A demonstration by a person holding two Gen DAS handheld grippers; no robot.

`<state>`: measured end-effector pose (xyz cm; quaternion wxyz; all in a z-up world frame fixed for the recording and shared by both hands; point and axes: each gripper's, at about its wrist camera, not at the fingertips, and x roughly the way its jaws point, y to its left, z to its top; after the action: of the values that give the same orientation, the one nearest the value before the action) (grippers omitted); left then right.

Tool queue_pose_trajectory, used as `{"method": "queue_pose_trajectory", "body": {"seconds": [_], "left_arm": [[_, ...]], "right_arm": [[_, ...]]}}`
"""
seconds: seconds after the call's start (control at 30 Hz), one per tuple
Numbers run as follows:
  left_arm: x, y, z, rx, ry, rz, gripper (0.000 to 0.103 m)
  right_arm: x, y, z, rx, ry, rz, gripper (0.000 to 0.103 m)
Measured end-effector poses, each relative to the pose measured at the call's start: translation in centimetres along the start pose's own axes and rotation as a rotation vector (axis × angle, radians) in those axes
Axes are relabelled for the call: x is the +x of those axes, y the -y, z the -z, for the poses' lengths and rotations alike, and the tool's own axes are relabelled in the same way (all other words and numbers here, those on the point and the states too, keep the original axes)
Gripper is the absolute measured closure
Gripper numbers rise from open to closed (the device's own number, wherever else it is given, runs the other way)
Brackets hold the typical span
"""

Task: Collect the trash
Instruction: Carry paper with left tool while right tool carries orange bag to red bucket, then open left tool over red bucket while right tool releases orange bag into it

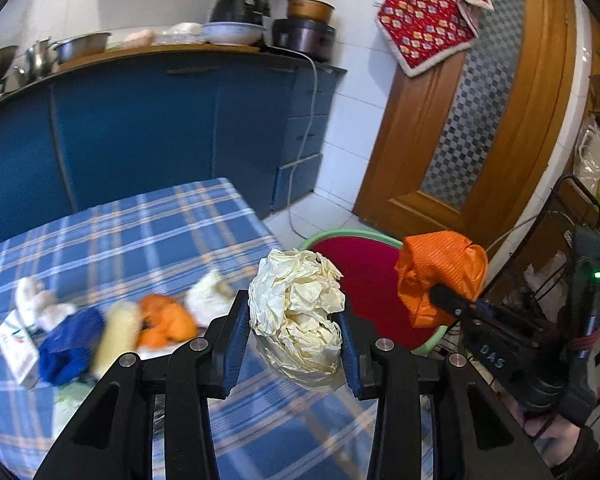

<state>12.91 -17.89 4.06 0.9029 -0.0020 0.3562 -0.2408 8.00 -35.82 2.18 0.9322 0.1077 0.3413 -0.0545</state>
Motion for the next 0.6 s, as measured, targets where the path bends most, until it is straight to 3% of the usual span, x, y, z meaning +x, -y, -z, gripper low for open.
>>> {"method": "queue_pose_trajectory", "body": {"seconds": [0.33, 0.53, 0.6], "left_arm": [[4.6, 3.0, -1.1, 0.035, -0.048, 0.022, 0.061], [6.5, 3.7, -1.0, 0.053, -0.074, 0.020, 0.061], [6.8, 3.7, -0.9, 0.051, -0.082, 0.020, 0.061]], "right_arm": [[4.8, 5.0, -0.3, 0.137, -0.090, 0.026, 0.092], [6.1, 6.1, -0.4, 0.170, -0.110, 0.032, 0.086], [6.1, 6.0, -0.3, 0.167, -0.112, 0.036, 0.079]]}}
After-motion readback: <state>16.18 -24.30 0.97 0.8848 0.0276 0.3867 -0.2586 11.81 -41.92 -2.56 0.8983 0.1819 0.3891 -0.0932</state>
